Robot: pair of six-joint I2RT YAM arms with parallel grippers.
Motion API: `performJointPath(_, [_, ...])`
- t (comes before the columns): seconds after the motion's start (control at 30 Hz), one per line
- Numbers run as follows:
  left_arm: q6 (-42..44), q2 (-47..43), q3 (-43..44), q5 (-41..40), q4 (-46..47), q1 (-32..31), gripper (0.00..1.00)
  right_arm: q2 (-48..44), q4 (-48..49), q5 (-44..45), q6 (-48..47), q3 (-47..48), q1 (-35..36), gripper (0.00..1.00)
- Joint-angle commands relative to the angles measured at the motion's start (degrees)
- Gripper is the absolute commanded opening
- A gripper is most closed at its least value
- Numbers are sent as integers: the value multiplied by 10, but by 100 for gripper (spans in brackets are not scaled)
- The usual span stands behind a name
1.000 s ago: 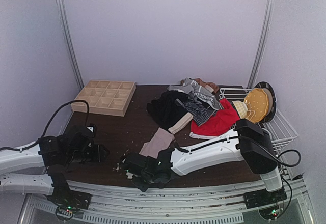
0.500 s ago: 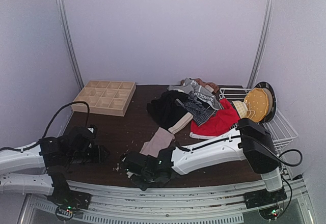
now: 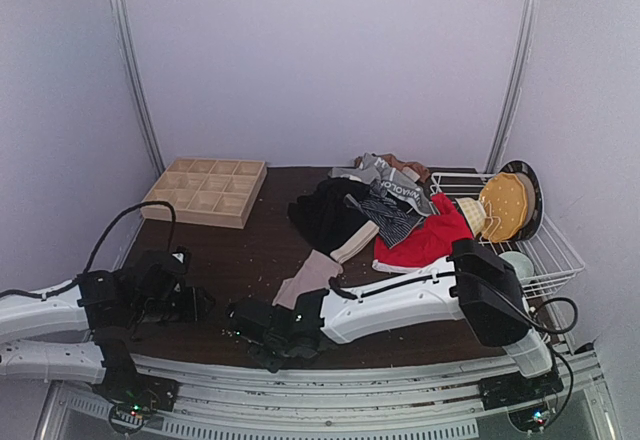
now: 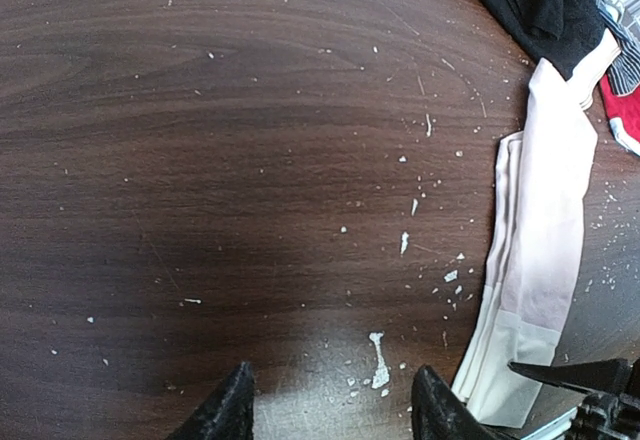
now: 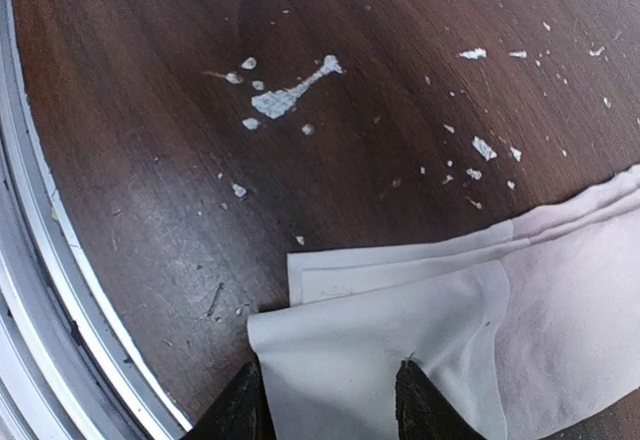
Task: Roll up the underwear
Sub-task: Pick up the underwear from the center of the board.
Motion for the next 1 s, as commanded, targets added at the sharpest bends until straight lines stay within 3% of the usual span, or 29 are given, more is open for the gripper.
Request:
performJointPath(0.0, [-6, -7, -7, 0, 17, 3, 52, 31, -51, 21, -1, 4, -4, 44])
performJointPath(0.1, [-6, -7, -7, 0, 16, 2, 52, 43, -68, 20, 7, 4, -8, 39])
performJointPath(0.27, [-6, -8, -7, -1, 12, 3, 52, 46, -81, 5, 31, -22, -13, 17])
performJointPath(0.47, [-7, -7, -5, 0, 12, 3, 52, 35, -77, -19, 46, -37, -22, 1])
performJointPath(0.6, [-3, -7, -2, 1, 7, 3, 52, 17, -62, -50, 59, -58, -32, 0])
performJointPath(0.8, [20, -10, -6, 24, 22, 3, 51, -70, 82, -190, 111, -153, -68, 0])
performJointPath(0.97, [41, -5, -11, 58, 58, 3, 50, -104, 121, -271, 124, -174, -94, 0])
